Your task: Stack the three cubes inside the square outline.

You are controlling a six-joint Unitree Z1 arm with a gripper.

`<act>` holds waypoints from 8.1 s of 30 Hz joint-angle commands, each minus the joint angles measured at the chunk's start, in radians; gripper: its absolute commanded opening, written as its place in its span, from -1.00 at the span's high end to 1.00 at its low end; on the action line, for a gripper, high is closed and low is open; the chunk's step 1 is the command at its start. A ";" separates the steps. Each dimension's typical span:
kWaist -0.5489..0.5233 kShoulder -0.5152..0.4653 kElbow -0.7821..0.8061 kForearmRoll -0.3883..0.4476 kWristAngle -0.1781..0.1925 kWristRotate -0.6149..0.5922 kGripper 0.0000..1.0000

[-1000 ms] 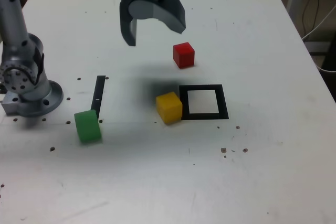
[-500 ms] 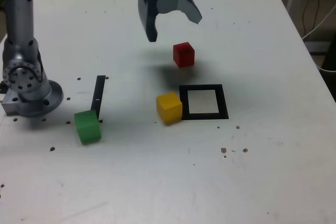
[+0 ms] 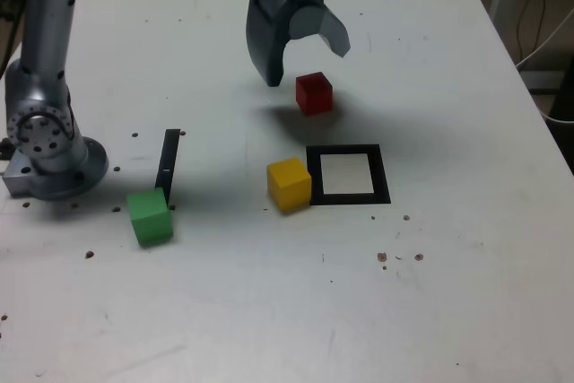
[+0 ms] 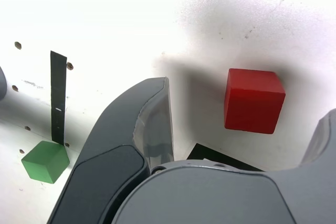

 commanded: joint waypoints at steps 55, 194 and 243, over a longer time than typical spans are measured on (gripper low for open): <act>-0.126 -0.051 0.084 -0.140 -0.019 0.016 0.44; -0.506 -0.070 0.283 -0.141 -0.147 -0.241 -0.78; -0.471 -0.028 0.269 -0.208 -0.104 -0.201 0.79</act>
